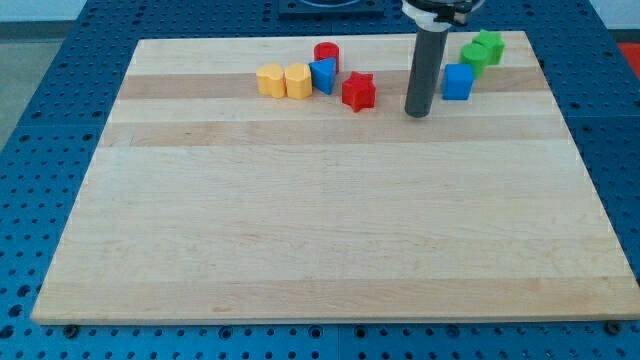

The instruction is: Slide the red star below the blue triangle

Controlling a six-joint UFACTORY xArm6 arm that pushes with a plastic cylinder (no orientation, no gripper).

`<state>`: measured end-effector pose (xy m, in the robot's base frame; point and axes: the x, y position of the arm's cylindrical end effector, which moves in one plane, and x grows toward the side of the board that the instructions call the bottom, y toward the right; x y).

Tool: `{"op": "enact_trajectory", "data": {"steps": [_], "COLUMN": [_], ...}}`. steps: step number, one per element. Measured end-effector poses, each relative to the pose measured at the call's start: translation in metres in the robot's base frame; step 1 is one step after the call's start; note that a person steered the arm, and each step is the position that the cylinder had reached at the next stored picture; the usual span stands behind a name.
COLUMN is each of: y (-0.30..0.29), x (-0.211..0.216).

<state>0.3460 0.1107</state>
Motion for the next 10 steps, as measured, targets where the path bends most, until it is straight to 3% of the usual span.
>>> {"op": "enact_trajectory", "data": {"steps": [2,5,7,9,10], "y": [-0.008,-0.009,-0.05,-0.055,-0.095], "x": [-0.053,-0.058,-0.049,-0.051,0.049]}}
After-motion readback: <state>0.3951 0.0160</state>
